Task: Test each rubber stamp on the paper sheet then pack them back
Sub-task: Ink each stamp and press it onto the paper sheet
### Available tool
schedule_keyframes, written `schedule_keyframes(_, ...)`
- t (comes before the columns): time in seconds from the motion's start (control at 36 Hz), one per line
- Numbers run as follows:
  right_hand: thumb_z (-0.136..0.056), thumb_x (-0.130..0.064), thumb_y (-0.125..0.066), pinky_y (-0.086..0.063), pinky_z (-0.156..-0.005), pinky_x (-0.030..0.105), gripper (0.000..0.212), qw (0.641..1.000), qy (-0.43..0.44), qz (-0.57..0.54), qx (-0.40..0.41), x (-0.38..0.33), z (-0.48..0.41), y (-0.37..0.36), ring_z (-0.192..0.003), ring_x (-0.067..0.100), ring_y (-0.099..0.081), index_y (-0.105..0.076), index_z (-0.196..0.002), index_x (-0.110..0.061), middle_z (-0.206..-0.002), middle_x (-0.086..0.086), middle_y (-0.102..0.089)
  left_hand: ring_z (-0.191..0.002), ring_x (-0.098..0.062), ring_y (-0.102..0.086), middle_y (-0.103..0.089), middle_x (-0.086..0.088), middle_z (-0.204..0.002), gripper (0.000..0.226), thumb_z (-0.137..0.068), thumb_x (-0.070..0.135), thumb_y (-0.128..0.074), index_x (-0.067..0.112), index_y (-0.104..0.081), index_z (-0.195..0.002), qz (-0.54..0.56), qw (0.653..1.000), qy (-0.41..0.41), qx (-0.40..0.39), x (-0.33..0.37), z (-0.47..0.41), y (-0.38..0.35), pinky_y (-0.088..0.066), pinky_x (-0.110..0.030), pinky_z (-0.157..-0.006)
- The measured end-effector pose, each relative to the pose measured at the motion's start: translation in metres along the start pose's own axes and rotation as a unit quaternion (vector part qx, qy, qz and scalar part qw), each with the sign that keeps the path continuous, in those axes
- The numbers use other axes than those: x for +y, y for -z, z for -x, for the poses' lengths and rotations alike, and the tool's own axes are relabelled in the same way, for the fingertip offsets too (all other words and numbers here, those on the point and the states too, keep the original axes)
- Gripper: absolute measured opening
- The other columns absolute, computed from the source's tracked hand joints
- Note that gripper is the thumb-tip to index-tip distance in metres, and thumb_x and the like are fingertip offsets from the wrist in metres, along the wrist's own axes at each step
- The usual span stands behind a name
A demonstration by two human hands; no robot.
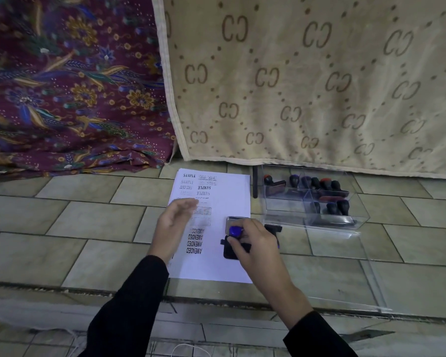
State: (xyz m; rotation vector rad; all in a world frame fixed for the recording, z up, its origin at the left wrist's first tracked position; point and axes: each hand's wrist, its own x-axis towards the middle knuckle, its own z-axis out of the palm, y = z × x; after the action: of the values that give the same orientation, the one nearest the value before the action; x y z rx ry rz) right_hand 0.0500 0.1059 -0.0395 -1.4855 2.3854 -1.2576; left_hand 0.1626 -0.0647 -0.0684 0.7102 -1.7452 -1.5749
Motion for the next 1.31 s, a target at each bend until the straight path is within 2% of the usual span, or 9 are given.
schedule_keyframes(0.08,-0.086,-0.014,-0.066,-0.055,-0.074,0.027,0.019,0.998,0.014,-0.042,-0.036,-0.011,-0.001,-0.009,-0.079,0.009,-0.063,-0.059,-0.104,-0.015,-0.100,-0.005,-0.057,-0.107,-0.003,-0.059,-0.068,0.012,-0.107,0.027,-0.096,0.010,-0.050,0.029,-0.065,-0.106,-0.110,0.994,-0.004,0.014,-0.007,-0.006,0.019,-0.045,-0.026,-0.093)
schedule_keyframes(0.14,-0.088,-0.017,-0.065,-0.053,-0.074,0.030,0.018,0.997,0.034,-0.029,-0.058,-0.017,-0.002,-0.017,-0.079,0.012,-0.061,-0.059,-0.104,-0.014,-0.099,-0.002,-0.059,-0.099,-0.006,-0.057,-0.065,0.012,-0.100,0.027,-0.095,0.009,-0.050,0.028,-0.064,-0.108,-0.214,0.976,-0.027,0.022,-0.014,-0.010,0.029,-0.044,-0.027,-0.089)
schedule_keyframes(0.17,-0.088,-0.018,-0.065,-0.052,-0.075,0.031,0.017,0.997,0.046,-0.023,-0.064,-0.019,-0.003,-0.021,-0.080,0.012,-0.060,-0.059,-0.103,-0.013,-0.097,-0.002,-0.059,-0.102,-0.009,-0.056,-0.064,0.016,-0.104,0.027,-0.093,0.007,-0.050,0.026,-0.063,-0.108,-0.268,0.962,-0.047,0.025,-0.017,-0.012,0.033,-0.044,-0.028,-0.090)
schedule_keyframes(0.28,-0.088,-0.014,-0.065,-0.053,-0.078,0.032,0.017,0.993,0.064,-0.031,-0.093,-0.028,-0.006,-0.035,-0.081,0.015,-0.061,-0.060,-0.103,-0.008,-0.096,0.003,-0.059,-0.111,-0.024,-0.055,-0.060,-0.004,-0.124,0.029,-0.087,-0.002,-0.053,0.012,-0.067,-0.107,-0.409,0.907,-0.102,0.022,-0.026,-0.015,0.038,-0.042,-0.039,-0.098)
schedule_keyframes(0.36,-0.088,-0.013,-0.063,-0.053,-0.077,0.034,0.014,0.991,0.067,-0.032,-0.107,-0.030,-0.009,-0.042,-0.080,0.018,-0.062,-0.059,-0.100,-0.007,-0.097,0.004,-0.058,-0.118,-0.021,-0.052,-0.057,-0.002,-0.131,0.029,-0.088,0.001,-0.051,0.015,-0.066,-0.109,-0.449,0.888,-0.095,0.007,-0.030,-0.013,0.038,-0.035,-0.039,-0.104)
schedule_keyframes(0.5,-0.089,-0.016,-0.062,-0.053,-0.077,0.036,0.013,0.990,0.061,-0.028,-0.123,-0.031,-0.010,-0.049,-0.081,0.021,-0.061,-0.058,-0.100,-0.009,-0.097,0.004,-0.056,-0.126,-0.015,-0.046,-0.053,0.000,-0.136,0.029,-0.092,0.004,-0.048,0.017,-0.063,-0.113,-0.459,0.884,-0.093,0.000,-0.030,-0.012,0.037,-0.027,-0.034,-0.108)
schedule_keyframes(0.69,-0.090,-0.016,-0.060,-0.051,-0.074,0.039,0.011,0.987,0.063,-0.009,-0.145,-0.030,-0.011,-0.055,-0.080,0.023,-0.062,-0.057,-0.097,-0.009,-0.096,0.004,-0.054,-0.129,-0.014,-0.043,-0.051,0.002,-0.138,0.030,-0.093,0.006,-0.046,0.019,-0.062,-0.115,-0.459,0.885,-0.080,-0.001,-0.032,-0.011,0.037,-0.025,-0.041,-0.113)
schedule_keyframes(1.14,-0.090,-0.014,-0.058,-0.049,-0.067,0.035,0.007,0.985,0.098,0.019,-0.138,-0.030,-0.007,-0.059,-0.072,0.020,-0.054,-0.053,-0.092,-0.010,-0.091,0.001,-0.049,-0.127,-0.016,-0.046,-0.054,0.000,-0.135,0.029,-0.089,0.005,-0.049,0.017,-0.063,-0.112,-0.467,0.879,-0.097,0.012,-0.041,-0.015,0.036,-0.028,-0.042,-0.110)
schedule_keyframes(1.31,-0.085,-0.013,-0.067,-0.053,-0.074,0.028,0.015,0.995,-0.011,-0.062,-0.081,-0.026,-0.024,-0.043,-0.077,0.017,-0.062,-0.060,-0.098,-0.010,-0.094,0.005,-0.061,-0.129,-0.014,-0.043,-0.053,0.002,-0.136,0.029,-0.091,0.007,-0.048,0.019,-0.062,-0.113,-0.470,0.877,-0.099,0.005,-0.040,-0.014,0.038,-0.027,-0.042,-0.111)
